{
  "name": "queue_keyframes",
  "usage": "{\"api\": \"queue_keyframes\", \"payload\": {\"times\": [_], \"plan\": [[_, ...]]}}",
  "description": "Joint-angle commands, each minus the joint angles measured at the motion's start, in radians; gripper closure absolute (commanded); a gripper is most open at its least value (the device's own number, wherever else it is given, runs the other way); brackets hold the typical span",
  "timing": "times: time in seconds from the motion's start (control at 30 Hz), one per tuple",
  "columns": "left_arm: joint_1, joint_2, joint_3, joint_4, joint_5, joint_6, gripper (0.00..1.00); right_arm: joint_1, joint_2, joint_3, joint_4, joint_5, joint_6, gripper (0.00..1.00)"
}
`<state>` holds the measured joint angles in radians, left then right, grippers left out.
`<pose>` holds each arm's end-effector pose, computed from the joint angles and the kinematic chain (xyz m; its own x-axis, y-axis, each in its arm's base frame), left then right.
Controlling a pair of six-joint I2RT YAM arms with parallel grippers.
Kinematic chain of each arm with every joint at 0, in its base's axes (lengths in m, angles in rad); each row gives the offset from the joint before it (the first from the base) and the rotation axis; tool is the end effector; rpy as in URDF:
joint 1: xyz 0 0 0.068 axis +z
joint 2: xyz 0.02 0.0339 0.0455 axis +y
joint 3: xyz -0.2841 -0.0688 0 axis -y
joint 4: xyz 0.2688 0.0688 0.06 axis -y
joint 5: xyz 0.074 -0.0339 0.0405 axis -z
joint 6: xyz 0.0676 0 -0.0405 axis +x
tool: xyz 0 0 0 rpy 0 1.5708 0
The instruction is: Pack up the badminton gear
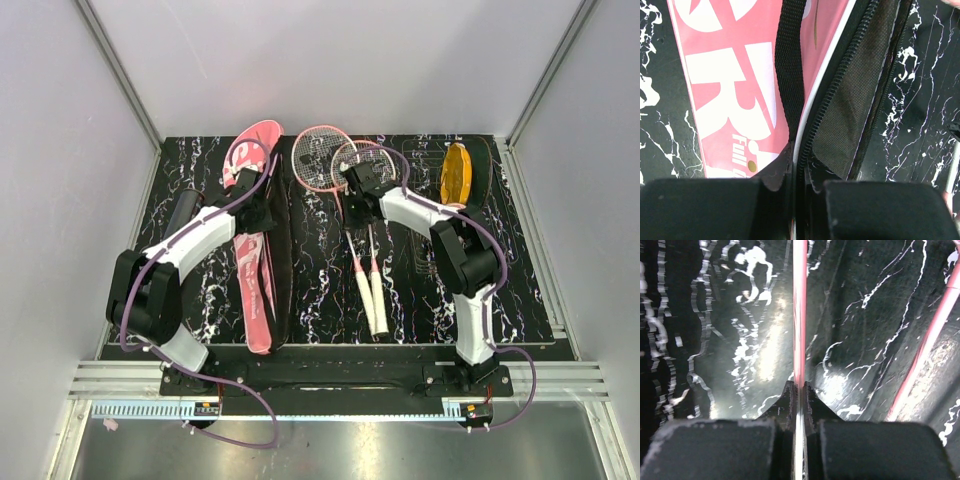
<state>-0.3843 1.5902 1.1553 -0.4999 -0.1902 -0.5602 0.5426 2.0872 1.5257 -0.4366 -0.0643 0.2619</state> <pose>0.3552 -0.1299 0.2258 -0.7721 -0.2506 -0.5840 -0.1726 0.9671 -0.1868 0.4229 0.2600 0.1493 -0.8363 -0.2026 -0.5094 -0.3402 0.9205 0.1925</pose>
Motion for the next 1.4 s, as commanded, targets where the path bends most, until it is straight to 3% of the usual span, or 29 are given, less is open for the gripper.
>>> {"api": "queue_keyframes", "payload": {"times": [0.0,0.23,0.47,0.6,0.73,1.0,1.37], "plan": [[0.028,-0.044,0.000,0.061,0.052,-0.014,1.00,0.008,-0.154,0.053,-0.008,-0.121,0.102,1.00],[0.048,-0.007,0.035,0.063,0.092,-0.009,1.00,0.008,-0.239,0.044,-0.011,-0.161,0.146,1.00],[0.053,0.004,0.043,0.072,0.115,-0.023,1.00,0.002,-0.322,-0.038,0.159,-0.221,0.145,1.00],[0.056,-0.001,0.044,0.070,0.110,-0.020,1.00,0.002,-0.320,0.020,-0.011,-0.178,0.145,1.00],[0.062,0.010,0.069,0.069,0.118,-0.012,1.00,0.014,-0.391,-0.068,-0.151,-0.118,0.105,1.00],[0.064,0.065,0.130,0.060,0.127,-0.012,1.00,0.091,-0.559,-0.274,-0.192,-0.019,0.039,1.00],[0.064,0.083,0.153,0.054,0.147,-0.024,1.00,0.200,-0.543,-0.296,-0.223,0.106,0.025,1.00]]}}
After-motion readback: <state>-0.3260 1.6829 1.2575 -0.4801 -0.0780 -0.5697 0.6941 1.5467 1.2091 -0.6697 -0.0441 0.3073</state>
